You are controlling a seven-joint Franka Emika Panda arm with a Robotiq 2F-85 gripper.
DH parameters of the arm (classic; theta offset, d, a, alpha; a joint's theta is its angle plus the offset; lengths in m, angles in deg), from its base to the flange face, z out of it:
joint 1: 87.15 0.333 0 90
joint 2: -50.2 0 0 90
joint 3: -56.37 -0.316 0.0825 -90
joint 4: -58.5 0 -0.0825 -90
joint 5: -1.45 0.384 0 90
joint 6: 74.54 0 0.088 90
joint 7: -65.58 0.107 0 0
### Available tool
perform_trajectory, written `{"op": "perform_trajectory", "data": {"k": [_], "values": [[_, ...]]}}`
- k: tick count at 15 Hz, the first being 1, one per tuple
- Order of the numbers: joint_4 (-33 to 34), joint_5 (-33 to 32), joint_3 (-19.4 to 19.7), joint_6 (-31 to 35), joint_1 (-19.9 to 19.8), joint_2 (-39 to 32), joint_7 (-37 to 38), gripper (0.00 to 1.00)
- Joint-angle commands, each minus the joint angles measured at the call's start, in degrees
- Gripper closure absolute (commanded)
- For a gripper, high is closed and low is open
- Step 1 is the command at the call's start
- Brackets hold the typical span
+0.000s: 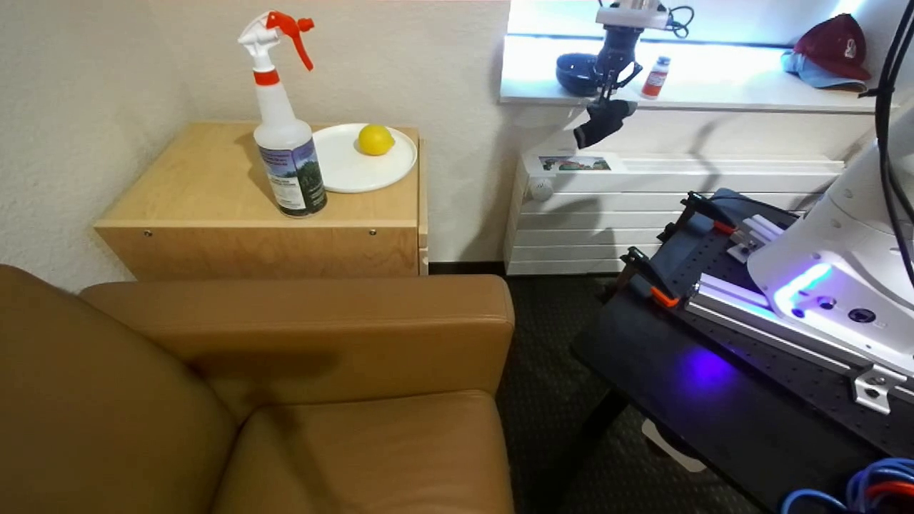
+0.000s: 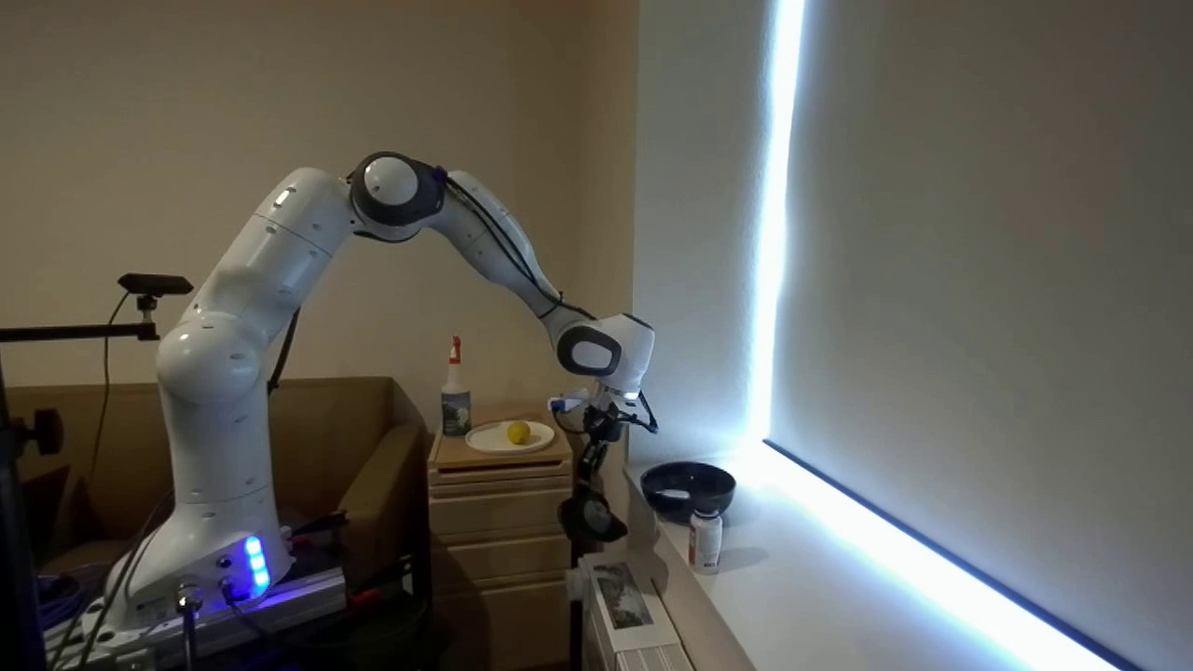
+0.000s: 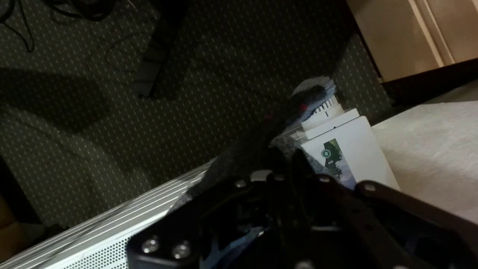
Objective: Pick up the black cloth from the bowl and place it on the open drawer
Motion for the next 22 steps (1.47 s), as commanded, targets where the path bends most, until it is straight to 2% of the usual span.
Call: {"op": "perform_trajectory", "data": {"k": [1, 5, 6, 8, 9, 15, 20, 21, 22], "values": [[0.2, 2.6, -0.2, 6.0, 0.6, -4.7, 4.5, 0.98], [1.5, 4.3, 0.1, 13.7, 1.2, -10.3, 8.6, 0.98], [0.6, 3.1, 0.1, 11.1, 0.9, -8.7, 6.9, 0.91], [1.1, 3.4, 0.1, 13.1, 0.9, -10.5, 7.9, 0.91], [1.3, 3.4, 0.1, 13.2, 1.0, -10.7, 8.2, 0.98], [6.0, 10.1, -1.5, 18.0, 0.1, -14.1, 16.3, 0.98], [9.0, 8.9, -1.0, 22.6, 2.1, -17.3, 21.7, 0.98], [9.3, 8.6, -0.8, 22.9, 2.4, -18.0, 22.7, 0.84], [9.8, 8.2, -0.7, 22.8, 2.7, -18.7, 23.7, 0.64]]}}
